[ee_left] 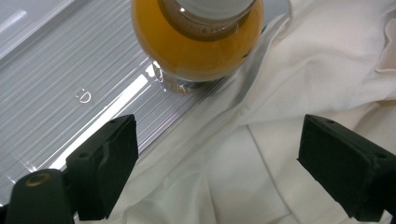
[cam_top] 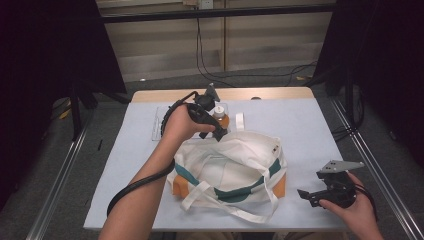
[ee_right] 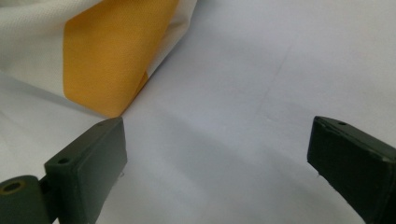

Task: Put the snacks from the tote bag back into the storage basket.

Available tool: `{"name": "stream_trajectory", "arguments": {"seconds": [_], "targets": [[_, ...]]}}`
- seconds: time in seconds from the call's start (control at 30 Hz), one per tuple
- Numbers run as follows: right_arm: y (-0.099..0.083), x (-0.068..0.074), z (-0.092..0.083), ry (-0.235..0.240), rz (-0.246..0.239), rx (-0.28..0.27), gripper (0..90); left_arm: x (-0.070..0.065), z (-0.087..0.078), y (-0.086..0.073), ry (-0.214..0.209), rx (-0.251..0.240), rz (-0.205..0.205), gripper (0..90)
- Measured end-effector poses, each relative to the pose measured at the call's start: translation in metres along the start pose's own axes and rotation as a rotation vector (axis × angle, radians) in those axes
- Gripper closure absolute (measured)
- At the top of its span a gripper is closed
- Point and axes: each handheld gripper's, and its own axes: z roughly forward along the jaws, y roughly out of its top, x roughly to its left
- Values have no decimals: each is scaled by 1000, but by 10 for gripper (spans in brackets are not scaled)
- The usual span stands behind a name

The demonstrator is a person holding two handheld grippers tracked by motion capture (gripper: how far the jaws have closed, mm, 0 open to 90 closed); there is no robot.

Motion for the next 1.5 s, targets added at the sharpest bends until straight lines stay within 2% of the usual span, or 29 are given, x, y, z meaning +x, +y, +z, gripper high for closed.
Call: {"name": "stream_trajectory", "arguments": {"seconds": [0.03,0.13,0.37,0.4,0.43,0.9,1.17,1.5], "targets": [[0,0,0,2,2,2,44,0,-1,-1,-2,-2,-7,119],[0,0,0,0,-3,-1,44,0,-2,-2,-3,-1,12,119],[1,1,1,6,-3,1,44,-2,-4,-8,-4,-3,9,118],[1,0,1,3,-6,2,44,-1,-5,-9,-3,-3,19,118],[1,0,1,3,-6,2,44,-2,-5,-10,-8,-9,8,117],[2,2,2,5,-6,6,44,1,-6,-20,-12,-3,16,118],[3,2,3,10,-14,10,44,4,-10,-27,-9,0,12,120],[4,3,5,9,-14,6,44,8,-13,-37,-7,-15,-22,125]]}}
